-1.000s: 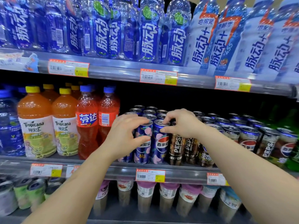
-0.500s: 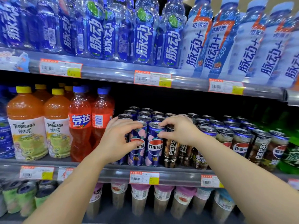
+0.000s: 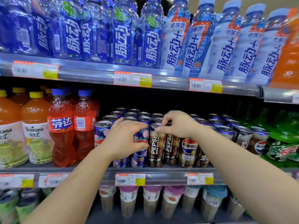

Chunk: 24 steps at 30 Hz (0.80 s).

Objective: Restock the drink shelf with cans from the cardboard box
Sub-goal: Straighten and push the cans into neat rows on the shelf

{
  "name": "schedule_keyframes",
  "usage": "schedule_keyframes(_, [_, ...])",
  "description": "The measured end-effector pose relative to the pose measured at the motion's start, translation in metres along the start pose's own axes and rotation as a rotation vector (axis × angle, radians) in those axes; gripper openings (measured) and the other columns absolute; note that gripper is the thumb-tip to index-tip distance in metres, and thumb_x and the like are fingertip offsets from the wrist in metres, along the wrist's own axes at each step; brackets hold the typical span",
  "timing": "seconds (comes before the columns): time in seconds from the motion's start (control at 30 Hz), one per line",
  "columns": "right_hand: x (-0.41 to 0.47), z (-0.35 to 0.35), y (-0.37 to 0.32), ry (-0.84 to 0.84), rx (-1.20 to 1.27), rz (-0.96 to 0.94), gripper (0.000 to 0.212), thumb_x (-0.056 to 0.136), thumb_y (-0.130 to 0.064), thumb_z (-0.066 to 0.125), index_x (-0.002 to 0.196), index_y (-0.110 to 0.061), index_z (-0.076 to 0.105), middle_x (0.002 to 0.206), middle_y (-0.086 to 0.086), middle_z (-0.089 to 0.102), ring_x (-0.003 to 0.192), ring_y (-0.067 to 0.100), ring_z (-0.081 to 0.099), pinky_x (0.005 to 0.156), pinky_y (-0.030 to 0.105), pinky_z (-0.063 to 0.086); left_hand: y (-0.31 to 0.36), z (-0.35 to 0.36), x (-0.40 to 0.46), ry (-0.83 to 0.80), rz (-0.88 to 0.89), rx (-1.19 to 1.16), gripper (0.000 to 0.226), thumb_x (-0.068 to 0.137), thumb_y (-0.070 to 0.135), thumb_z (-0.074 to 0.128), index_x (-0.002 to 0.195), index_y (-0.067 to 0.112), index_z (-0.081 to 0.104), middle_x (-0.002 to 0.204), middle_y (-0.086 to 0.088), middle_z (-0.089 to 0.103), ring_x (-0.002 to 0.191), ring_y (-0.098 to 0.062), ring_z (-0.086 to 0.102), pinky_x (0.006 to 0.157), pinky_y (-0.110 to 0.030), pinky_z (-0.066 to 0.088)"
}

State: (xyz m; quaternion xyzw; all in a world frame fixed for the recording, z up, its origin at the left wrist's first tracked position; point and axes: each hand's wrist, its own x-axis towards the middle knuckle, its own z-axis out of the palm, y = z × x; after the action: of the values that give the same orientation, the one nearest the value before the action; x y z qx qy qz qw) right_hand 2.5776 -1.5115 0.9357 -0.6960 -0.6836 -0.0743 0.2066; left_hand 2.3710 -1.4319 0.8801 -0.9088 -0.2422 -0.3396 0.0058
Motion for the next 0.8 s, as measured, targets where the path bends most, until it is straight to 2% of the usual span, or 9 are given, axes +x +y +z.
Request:
schedule_keyframes(0.07, [-0.002, 0.001, 0.001, 0.025, -0.035, -0.015, 0.032, 0.077, -0.057, 0.071, 0.073, -0.027, 0.06, 0.083, -0.007, 0.063, 0.084, 0.014, 0.06, 0.081, 0.039, 0.052, -0.003, 0.003, -0.002, -0.009, -0.01, 0.001, 0.071, 0.074, 0.059, 0.063, 0.139, 0.036, 0.044, 0.142, 0.016, 0.047, 0.135, -0.007, 0.035, 0.116, -0.034, 0.005])
schedule_keyframes(0.2, [-0.006, 0.0, 0.013, -0.088, -0.011, -0.059, 0.034, 0.082, -0.055, 0.065, 0.112, -0.039, 0.066, 0.121, -0.011, 0.066, 0.119, 0.017, 0.054, 0.107, 0.045, 0.037, -0.007, 0.004, -0.002, -0.014, -0.011, -0.005, 0.071, 0.072, 0.062, 0.055, 0.138, 0.039, 0.044, 0.141, 0.018, 0.048, 0.133, -0.006, 0.037, 0.113, -0.033, 0.017])
schedule_keyframes(0.23, [-0.006, 0.001, 0.017, -0.053, -0.049, -0.061, 0.03, 0.084, -0.054, 0.063, 0.11, -0.04, 0.068, 0.119, -0.014, 0.066, 0.121, 0.016, 0.052, 0.111, 0.048, 0.03, -0.007, 0.005, -0.002, -0.01, -0.011, 0.0, 0.07, 0.072, 0.062, 0.055, 0.138, 0.039, 0.045, 0.14, 0.018, 0.049, 0.133, -0.007, 0.038, 0.111, -0.033, 0.019])
schedule_keyframes(0.3, [-0.006, 0.001, 0.017, 0.061, -0.079, -0.055, 0.019, 0.085, -0.054, 0.063, 0.09, -0.039, 0.072, 0.094, -0.019, 0.067, 0.115, 0.013, 0.052, 0.116, 0.049, 0.018, -0.007, 0.006, -0.003, 0.006, -0.012, 0.003, 0.072, 0.07, 0.066, 0.053, 0.136, 0.04, 0.047, 0.139, 0.018, 0.051, 0.131, -0.008, 0.041, 0.109, -0.031, 0.021])
schedule_keyframes(0.37, [-0.004, 0.004, 0.011, 0.114, -0.126, -0.049, 0.026, 0.084, -0.057, 0.062, 0.078, -0.033, 0.07, 0.079, -0.017, 0.06, 0.109, 0.014, 0.048, 0.117, 0.044, 0.013, -0.006, 0.007, -0.003, 0.014, -0.029, -0.006, 0.075, 0.066, 0.07, 0.049, 0.135, 0.04, 0.049, 0.137, 0.018, 0.052, 0.13, -0.008, 0.042, 0.107, -0.031, 0.022])
schedule_keyframes(0.53, [-0.001, 0.001, -0.002, 0.048, -0.184, -0.071, 0.032, 0.084, -0.061, 0.057, 0.08, -0.029, 0.058, 0.092, -0.007, 0.057, 0.107, 0.02, 0.047, 0.106, 0.043, 0.026, 0.001, 0.004, -0.003, 0.025, -0.075, -0.061, 0.071, 0.063, 0.066, 0.056, 0.129, 0.04, 0.054, 0.128, 0.02, 0.056, 0.112, -0.005, 0.049, 0.102, -0.028, 0.028])
schedule_keyframes(0.63, [-0.001, -0.005, 0.012, -0.086, 0.024, -0.06, 0.02, 0.088, -0.053, 0.058, 0.099, -0.037, 0.062, 0.113, -0.013, 0.065, 0.118, 0.014, 0.052, 0.115, 0.049, 0.021, 0.007, -0.001, -0.003, 0.0, -0.118, -0.104, 0.067, 0.064, 0.057, 0.063, 0.128, 0.041, 0.055, 0.121, 0.027, 0.049, 0.09, 0.004, 0.041, 0.102, -0.029, 0.032])
schedule_keyframes(0.7, [-0.004, -0.004, 0.019, -0.062, 0.066, -0.062, 0.022, 0.089, -0.048, 0.061, 0.104, -0.035, 0.068, 0.117, -0.017, 0.066, 0.121, 0.009, 0.052, 0.117, 0.051, 0.015, 0.008, -0.002, -0.003, -0.018, -0.131, -0.11, 0.065, 0.065, 0.055, 0.065, 0.128, 0.042, 0.056, 0.119, 0.029, 0.047, 0.081, 0.004, 0.046, 0.104, -0.032, 0.032])
schedule_keyframes(0.8, [-0.007, 0.001, 0.015, 0.039, 0.036, -0.067, 0.024, 0.087, -0.05, 0.062, 0.099, -0.031, 0.072, 0.109, -0.016, 0.066, 0.115, 0.009, 0.053, 0.115, 0.045, 0.019, 0.008, -0.002, -0.003, -0.006, -0.137, -0.12, 0.065, 0.065, 0.056, 0.065, 0.128, 0.041, 0.057, 0.12, 0.03, 0.045, 0.089, 0.012, 0.042, 0.103, -0.032, 0.034])
